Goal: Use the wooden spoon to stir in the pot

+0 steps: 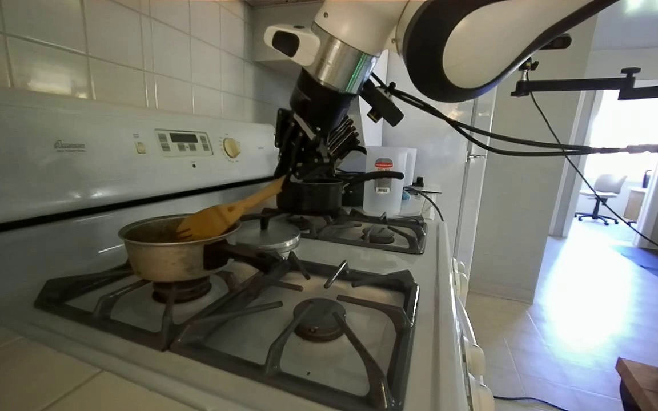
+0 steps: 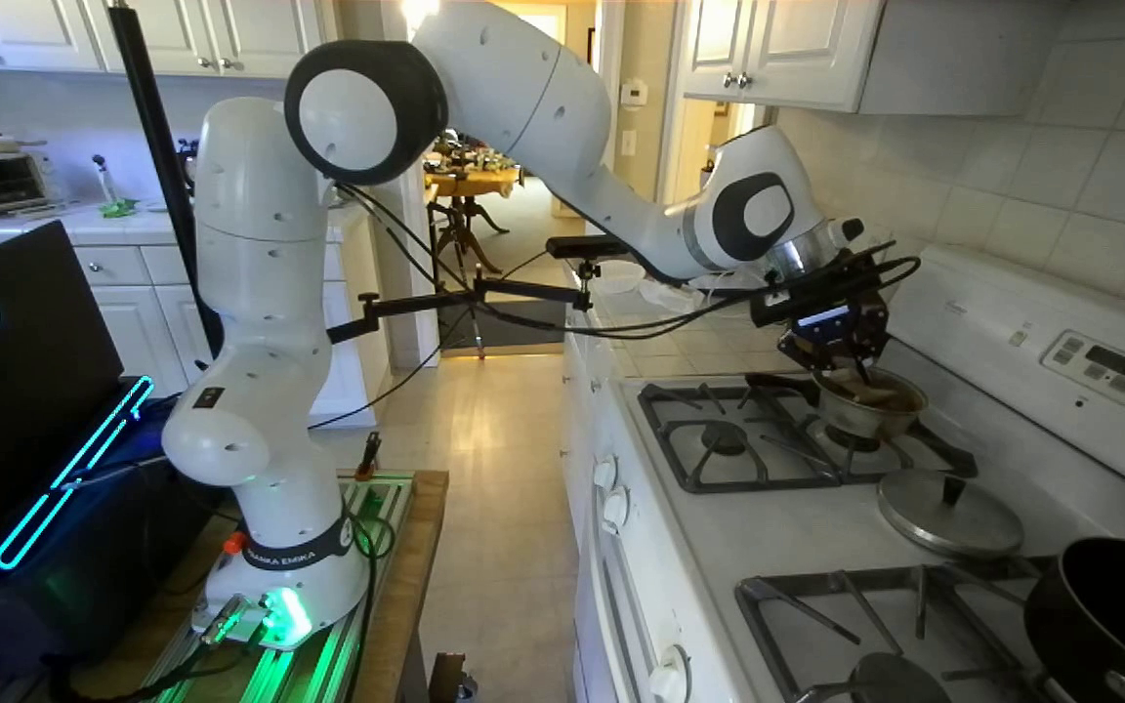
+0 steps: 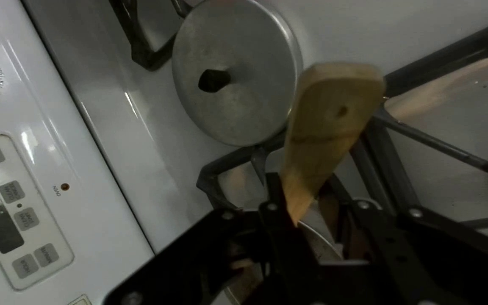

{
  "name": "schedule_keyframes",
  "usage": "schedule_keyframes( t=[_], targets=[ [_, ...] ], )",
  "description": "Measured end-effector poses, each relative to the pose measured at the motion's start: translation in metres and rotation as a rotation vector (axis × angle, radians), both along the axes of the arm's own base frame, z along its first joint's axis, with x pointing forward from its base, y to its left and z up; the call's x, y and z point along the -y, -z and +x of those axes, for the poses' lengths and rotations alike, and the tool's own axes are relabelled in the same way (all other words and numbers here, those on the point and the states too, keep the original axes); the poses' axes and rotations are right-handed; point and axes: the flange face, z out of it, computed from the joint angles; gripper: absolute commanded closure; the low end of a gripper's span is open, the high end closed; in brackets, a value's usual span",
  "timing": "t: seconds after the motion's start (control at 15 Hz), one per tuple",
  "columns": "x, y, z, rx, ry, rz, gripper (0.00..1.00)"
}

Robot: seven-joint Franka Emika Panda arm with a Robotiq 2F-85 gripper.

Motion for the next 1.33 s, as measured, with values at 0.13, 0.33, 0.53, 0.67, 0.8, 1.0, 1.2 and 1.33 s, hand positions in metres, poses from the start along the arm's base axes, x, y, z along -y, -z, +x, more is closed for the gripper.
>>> schedule_keyframes(
  t=[0.13, 0.33, 0.53, 0.67, 0.8, 1.0, 1.2, 1.33],
  targets=[
    [-0.009, 0.004, -0.001, -0.005, -0.013, 0.002, 0.93],
    [-0.028, 0.010, -0.004, -0.015, -0.043, 0.006, 0.93],
    [-0.041, 0.012, -0.006, -0.017, -0.062, 0.009, 0.93],
    [-0.041, 0.011, -0.006, -0.016, -0.063, 0.009, 0.93],
    [-0.035, 0.009, -0.005, -0.013, -0.053, 0.008, 0.93],
    [-0.016, 0.006, -0.001, -0.008, -0.022, 0.003, 0.93],
    [0.003, 0.004, 0.003, -0.004, 0.011, 0.002, 0.93],
    [0.006, 0.005, 0.003, -0.001, 0.026, 0.008, 0.93]
  ],
)
